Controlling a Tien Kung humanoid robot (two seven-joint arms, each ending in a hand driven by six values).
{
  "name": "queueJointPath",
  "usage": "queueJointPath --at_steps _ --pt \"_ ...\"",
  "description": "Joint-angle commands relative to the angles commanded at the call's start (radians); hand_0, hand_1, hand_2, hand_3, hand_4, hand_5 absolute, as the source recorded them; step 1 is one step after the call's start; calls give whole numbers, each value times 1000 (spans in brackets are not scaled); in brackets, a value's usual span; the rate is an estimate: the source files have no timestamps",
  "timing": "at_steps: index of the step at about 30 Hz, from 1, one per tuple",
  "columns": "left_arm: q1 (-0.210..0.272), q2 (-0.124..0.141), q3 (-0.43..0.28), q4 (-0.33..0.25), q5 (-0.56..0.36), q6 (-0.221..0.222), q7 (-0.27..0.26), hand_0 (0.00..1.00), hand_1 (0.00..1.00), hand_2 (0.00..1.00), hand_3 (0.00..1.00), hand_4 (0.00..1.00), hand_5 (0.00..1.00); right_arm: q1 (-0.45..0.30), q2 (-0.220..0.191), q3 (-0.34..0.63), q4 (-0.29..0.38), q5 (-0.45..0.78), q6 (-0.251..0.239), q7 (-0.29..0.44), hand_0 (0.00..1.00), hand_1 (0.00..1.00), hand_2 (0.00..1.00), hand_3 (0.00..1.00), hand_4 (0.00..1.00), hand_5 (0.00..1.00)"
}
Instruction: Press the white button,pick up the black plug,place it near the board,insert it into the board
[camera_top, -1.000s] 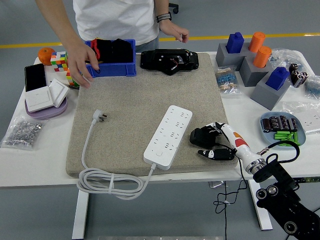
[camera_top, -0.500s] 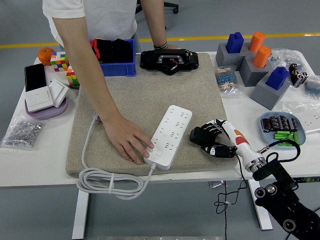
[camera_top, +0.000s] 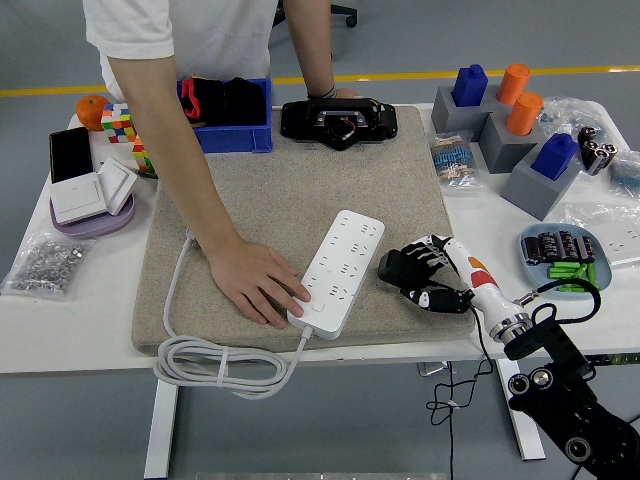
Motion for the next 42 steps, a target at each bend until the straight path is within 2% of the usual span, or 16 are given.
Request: queueJointPath --at_steps 6,12,25,36,42 --pt "1 0 -1 0 1 0 0 690 637 612 637 554 183 25 -11 -13 26 29 1 -2 392 356 414 543 759 2" --pt "0 0 7 0 -5 -1 0 690 637 612 637 554 186 65 7 -52 19 48 -4 1 386 352 412 544 759 2" --pt "4 4 3 0 7 -3 2 692 637 613 637 553 185 162 53 -150 -69 73 -25 20 395 348 410 541 753 2" --pt "2 10 9 0 12 -6 1 690 637 613 637 553 184 198 82 -143 -164 69 -37 36 397 348 409 541 755 2" --pt "2 12 12 0 13 -7 0 690 637 612 637 554 185 199 85 -147 -176 67 -38 35 395 347 408 540 757 2"
